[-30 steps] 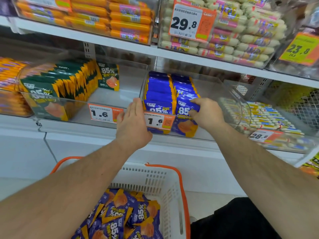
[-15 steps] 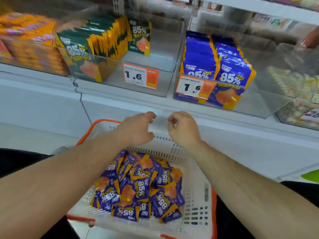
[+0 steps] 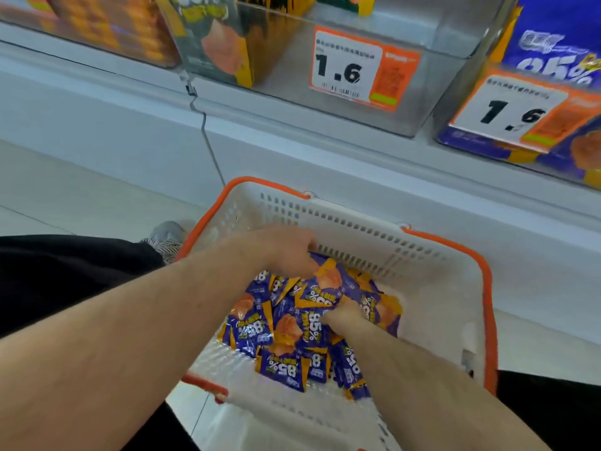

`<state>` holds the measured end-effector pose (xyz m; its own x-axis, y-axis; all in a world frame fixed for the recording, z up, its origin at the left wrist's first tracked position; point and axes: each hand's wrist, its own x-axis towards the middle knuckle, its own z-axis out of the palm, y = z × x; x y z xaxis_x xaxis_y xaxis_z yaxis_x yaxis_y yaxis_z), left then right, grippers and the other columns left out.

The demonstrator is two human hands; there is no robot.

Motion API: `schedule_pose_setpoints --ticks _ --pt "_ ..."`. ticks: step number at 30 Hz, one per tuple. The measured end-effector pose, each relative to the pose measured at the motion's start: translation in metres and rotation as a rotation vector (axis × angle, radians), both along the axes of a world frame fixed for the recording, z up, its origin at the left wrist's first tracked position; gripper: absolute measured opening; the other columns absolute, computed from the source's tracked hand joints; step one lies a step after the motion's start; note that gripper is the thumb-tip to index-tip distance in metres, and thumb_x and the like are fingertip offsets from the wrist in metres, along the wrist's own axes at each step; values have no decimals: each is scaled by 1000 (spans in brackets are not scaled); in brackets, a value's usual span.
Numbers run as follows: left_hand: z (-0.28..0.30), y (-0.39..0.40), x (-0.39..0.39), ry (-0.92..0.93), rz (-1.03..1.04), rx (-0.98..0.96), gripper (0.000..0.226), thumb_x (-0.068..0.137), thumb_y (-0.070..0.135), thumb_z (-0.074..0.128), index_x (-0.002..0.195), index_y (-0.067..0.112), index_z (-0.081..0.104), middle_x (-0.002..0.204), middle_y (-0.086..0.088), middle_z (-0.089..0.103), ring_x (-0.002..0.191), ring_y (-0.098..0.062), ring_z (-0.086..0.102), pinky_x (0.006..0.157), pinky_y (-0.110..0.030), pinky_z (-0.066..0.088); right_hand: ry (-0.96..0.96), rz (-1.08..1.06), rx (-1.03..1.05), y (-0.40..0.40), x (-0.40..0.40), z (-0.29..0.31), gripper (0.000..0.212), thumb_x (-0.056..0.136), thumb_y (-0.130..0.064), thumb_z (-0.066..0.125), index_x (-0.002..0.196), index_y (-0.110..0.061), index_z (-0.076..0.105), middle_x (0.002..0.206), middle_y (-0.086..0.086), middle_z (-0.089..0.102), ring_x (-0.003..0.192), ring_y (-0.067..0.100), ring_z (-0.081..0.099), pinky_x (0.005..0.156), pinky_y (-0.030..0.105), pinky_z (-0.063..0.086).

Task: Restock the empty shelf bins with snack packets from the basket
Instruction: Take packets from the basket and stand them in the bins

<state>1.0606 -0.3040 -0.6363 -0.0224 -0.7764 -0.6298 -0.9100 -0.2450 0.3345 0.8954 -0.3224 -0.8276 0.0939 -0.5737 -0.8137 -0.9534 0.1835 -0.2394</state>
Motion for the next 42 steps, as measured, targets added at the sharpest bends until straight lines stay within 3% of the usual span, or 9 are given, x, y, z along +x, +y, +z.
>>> schedule_pose_setpoints --ticks 7,9,10,11,12,23,32,38,42 --pt "-2 -5 1 30 26 4 49 91 30 58 137 16 47 130 -5 56 114 -23 56 99 -41 48 -126 -160 28 -2 1 -7 25 90 -12 59 72 -19 43 72 3 44 61 19 42 58 33 44" --pt "-1 -4 0 40 32 8 53 92 29 58 141 16 43 136 -4 52 119 -23 53 102 -39 45 -179 -111 -10 -8 0 6 27 94 -11 52 87 -16 26 78 9 41 64 22 33 56 36 27" --pt "0 -3 -1 45 35 7 54 92 29 58 143 16 42 139 -4 50 122 -23 52 103 -38 44 -199 -57 -53 -15 -2 10 42 96 -11 51 125 -4 21 80 11 42 65 22 33 57 36 25" --pt "1 -2 -1 52 37 5 56 92 28 59 143 15 41 142 -4 49 125 -23 50 105 -38 43 -224 -9 -78 -20 -3 27 16 97 -12 50 91 -12 36 81 12 45 64 21 36 57 35 27" --pt "2 -1 -2 57 39 0 57 92 28 59 144 15 40 143 -4 47 126 -23 50 105 -38 43 -256 41 -130 -28 -6 36 18 98 -13 51 110 -1 57 85 13 52 65 21 42 56 34 31" --pt "40 2 -35 221 152 -241 64 92 35 63 146 20 35 146 -1 45 121 -18 55 91 -25 43 -427 265 -573 -90 -50 225 16 96 -13 58 81 -17 62 82 4 64 84 26 58 70 19 46" --pt "80 -18 -94 604 320 -492 20 84 12 73 91 28 64 98 1 73 87 -12 68 78 -22 51 -566 302 -764 -83 -82 327 4 96 -17 61 95 -14 62 92 11 69 87 28 65 81 45 53" --pt "112 -41 -120 794 389 -681 27 82 8 75 90 33 67 92 8 74 85 -11 70 82 -32 56 -502 229 -964 -84 -122 370 22 89 -18 70 111 -17 68 109 -3 70 102 15 63 90 35 52" --pt "136 -61 -130 603 404 -1089 33 79 21 75 107 28 59 115 3 63 105 -16 60 91 -36 50 -507 92 -1272 -90 -141 406 24 90 -10 64 113 -13 68 105 0 67 88 16 62 79 22 46"
